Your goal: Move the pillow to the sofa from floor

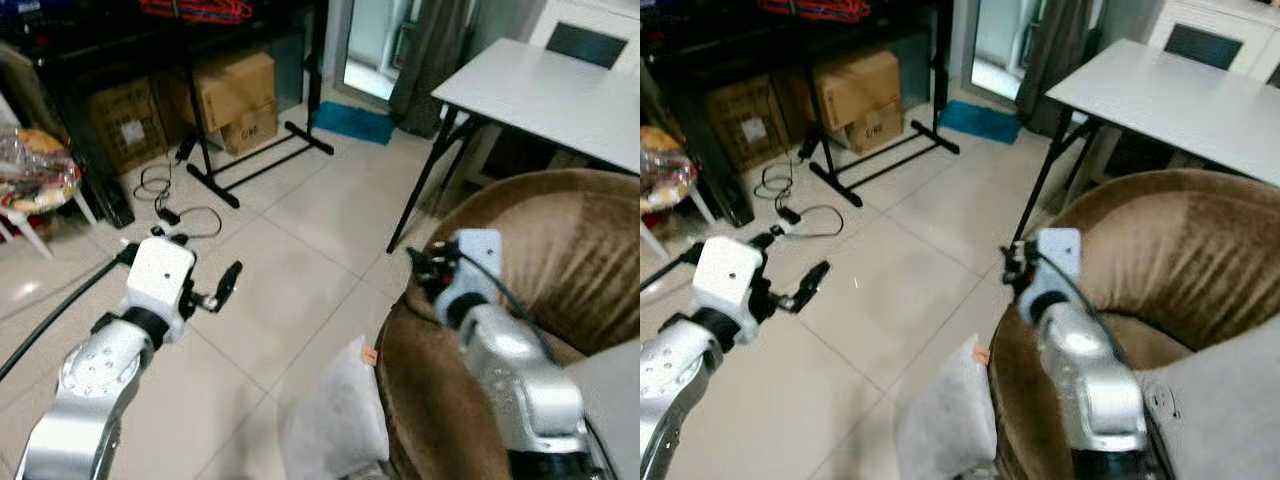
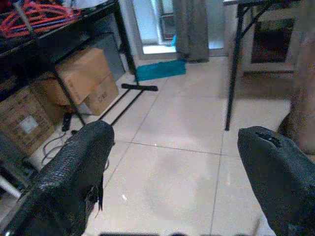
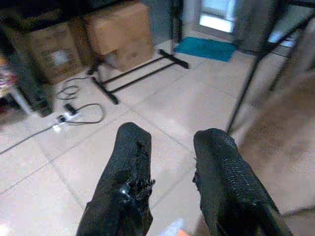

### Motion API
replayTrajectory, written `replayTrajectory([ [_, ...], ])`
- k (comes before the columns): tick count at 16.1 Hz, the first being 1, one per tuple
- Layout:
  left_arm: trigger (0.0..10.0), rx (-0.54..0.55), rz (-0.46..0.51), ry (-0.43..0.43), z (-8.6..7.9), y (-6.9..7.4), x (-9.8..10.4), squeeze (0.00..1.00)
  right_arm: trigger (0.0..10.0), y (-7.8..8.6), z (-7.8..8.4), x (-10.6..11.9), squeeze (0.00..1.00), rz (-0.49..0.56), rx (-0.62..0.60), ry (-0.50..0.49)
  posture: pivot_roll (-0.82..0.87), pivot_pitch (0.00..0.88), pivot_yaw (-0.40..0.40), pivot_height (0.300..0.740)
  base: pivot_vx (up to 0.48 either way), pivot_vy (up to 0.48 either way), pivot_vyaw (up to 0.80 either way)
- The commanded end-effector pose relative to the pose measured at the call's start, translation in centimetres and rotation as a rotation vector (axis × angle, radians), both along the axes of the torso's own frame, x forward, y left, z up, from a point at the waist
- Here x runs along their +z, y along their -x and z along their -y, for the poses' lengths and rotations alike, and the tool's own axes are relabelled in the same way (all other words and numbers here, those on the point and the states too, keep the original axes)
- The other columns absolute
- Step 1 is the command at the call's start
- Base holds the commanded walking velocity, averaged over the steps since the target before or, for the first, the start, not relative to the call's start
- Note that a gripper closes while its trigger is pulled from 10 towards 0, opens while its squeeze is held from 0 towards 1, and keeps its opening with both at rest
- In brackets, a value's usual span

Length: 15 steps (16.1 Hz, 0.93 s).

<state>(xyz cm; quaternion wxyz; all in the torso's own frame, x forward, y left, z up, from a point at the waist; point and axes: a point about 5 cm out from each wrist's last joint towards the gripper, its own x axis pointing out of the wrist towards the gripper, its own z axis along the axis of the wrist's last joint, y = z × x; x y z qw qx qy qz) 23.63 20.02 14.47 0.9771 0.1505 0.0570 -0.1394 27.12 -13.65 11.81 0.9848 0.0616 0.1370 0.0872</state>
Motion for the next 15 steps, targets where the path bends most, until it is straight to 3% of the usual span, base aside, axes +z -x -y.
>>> replayTrajectory([
  [1, 10.0, 0.026, 0.001, -0.010, -0.49, 0.22, -0.30, 0.00, 10.0, 0.30, 0.50, -0.20, 0.00, 0.002, -0.017, 0.010, 0.02, 0.000, -0.047, 0.697, 0.000, 0.000, 0.00],
  [15, 10.0, 0.063, 0.070, -0.021, -1.22, 0.43, -0.33, 0.00, 10.0, 0.88, 0.21, -0.94, 0.00, 0.002, -0.012, -0.002, 0.02, 0.000, -0.046, 0.572, 0.000, 0.000, 0.00],
])
